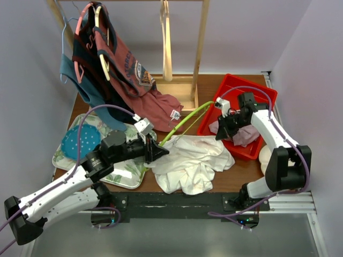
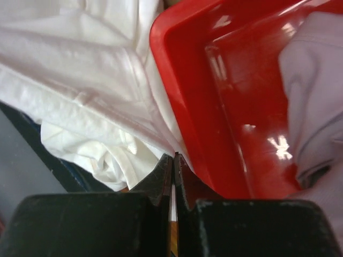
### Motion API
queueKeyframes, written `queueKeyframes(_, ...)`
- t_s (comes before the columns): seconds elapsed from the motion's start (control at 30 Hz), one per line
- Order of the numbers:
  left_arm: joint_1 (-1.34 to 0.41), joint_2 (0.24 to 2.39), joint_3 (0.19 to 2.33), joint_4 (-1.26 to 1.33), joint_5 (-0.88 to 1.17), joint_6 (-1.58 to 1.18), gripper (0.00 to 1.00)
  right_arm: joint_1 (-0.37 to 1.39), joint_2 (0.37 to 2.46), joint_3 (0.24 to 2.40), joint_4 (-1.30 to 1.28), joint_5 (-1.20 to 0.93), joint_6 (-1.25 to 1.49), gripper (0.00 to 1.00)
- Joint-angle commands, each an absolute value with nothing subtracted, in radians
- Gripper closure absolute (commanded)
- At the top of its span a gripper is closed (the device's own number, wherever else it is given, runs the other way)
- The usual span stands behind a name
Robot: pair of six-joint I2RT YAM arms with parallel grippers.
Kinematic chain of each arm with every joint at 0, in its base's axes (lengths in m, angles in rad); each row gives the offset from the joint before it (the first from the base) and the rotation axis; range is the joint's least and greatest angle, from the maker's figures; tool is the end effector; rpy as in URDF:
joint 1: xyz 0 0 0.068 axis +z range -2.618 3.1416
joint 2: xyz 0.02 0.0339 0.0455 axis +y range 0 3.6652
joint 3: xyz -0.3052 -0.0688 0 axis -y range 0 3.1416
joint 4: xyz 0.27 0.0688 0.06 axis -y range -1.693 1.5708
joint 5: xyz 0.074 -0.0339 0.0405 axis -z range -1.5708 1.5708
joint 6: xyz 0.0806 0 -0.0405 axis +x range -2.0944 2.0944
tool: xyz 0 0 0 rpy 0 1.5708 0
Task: Place the tank top on the hanger
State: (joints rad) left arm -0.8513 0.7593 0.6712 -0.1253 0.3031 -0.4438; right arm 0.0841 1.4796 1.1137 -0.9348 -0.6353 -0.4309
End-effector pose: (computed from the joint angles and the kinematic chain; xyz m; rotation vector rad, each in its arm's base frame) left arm 0.1271 -0.1816 0.3277 0.6217 1.8373 -1.1711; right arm 0.2978 0.0731 0.2430 -0.7926 2.5429 0.7993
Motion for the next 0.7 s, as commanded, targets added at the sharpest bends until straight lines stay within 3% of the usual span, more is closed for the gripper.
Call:
queueKeyframes(0.0, -0.845, 0.723, 0.666, -0.032, 0.391, -0.396, 1.00, 0.068, 1.460, 1.245, -0.848, -0.539, -0.341, 1.00)
queueKeyframes(0.23, -0.845, 0.713, 0.643, -0.040, 0.437, -0.382, 1.00, 0.038, 1.450, 1.388, -0.790, -0.474, -0.276, 1.00)
queueKeyframes(0.67, -0.833, 0.755, 0.663, -0.138, 0.410, -0.331, 1.00, 0.015, 1.413, 1.453, -0.764, -0.428, -0.255, 1.00)
